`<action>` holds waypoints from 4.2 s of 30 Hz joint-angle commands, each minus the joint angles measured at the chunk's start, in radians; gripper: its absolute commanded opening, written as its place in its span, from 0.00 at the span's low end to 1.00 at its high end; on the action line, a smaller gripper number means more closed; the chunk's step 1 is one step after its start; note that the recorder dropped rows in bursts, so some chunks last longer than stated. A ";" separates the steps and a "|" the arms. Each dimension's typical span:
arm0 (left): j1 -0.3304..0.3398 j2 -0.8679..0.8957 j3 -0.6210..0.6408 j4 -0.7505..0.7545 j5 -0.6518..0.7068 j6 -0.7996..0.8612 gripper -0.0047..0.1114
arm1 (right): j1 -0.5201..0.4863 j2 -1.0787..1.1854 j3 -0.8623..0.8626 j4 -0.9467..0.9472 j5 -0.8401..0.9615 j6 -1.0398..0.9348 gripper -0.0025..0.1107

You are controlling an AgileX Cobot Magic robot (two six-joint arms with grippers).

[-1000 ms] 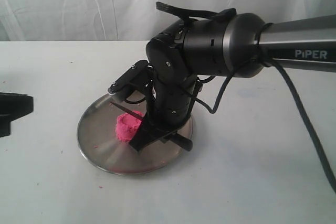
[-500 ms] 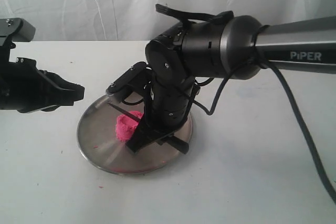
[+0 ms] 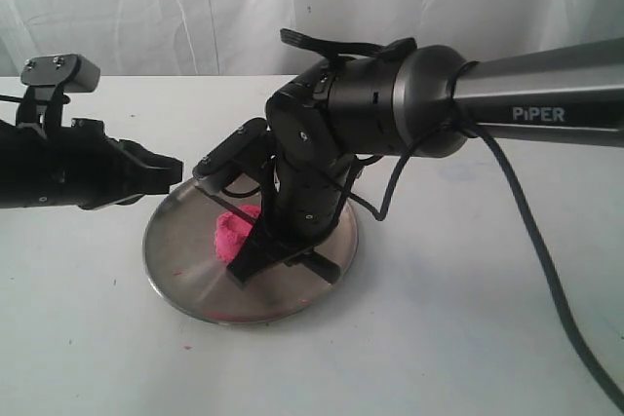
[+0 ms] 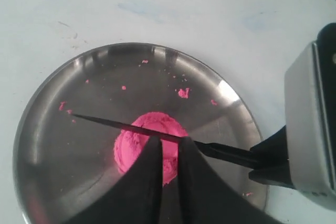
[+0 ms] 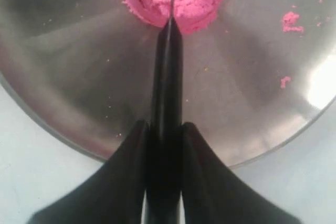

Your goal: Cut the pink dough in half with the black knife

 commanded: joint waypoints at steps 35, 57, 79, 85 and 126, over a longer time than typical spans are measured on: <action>0.265 0.497 -0.299 0.057 0.520 -0.034 0.04 | -0.022 0.042 -0.001 -0.011 -0.018 0.014 0.05; 0.182 0.503 -0.299 0.057 0.484 -0.011 0.04 | -0.022 0.047 -0.001 0.033 -0.037 0.061 0.05; 0.182 0.503 -0.299 0.057 0.459 -0.011 0.04 | -0.022 0.021 0.043 0.106 -0.076 0.147 0.02; 0.182 0.503 -0.299 0.057 0.459 -0.011 0.04 | -0.022 0.021 0.058 0.112 -0.099 0.147 0.02; 0.107 0.559 -0.330 -0.049 0.377 0.050 0.04 | -0.022 0.021 0.058 0.119 -0.104 0.140 0.02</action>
